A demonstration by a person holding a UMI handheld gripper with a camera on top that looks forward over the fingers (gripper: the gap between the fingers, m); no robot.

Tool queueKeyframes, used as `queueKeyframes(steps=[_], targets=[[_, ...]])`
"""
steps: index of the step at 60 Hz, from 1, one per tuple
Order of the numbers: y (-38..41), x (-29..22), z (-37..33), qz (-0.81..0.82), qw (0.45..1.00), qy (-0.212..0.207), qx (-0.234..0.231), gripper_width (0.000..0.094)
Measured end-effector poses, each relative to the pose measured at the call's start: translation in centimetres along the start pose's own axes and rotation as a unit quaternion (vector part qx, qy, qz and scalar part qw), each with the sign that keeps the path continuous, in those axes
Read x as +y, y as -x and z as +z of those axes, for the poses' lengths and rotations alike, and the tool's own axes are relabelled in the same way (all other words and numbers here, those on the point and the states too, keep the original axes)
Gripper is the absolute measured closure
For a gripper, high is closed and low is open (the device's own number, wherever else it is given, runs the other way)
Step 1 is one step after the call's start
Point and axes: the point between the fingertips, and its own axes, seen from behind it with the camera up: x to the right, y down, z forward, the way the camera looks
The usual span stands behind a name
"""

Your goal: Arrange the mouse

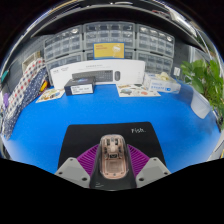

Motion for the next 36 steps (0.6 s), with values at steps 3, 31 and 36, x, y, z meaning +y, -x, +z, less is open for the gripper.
queueKeyframes(steps=[3,31,36], targets=[[0.2,0.0,0.0,0.009,1.0,0.004,-0.004,0.0433],[1.1,-5.8,-14.5,-0.004,0.999,-0.046,0.008,0.0112],[2.0,-6.6,-18.3,0.007,0.998,-0.07,0.004,0.0112]])
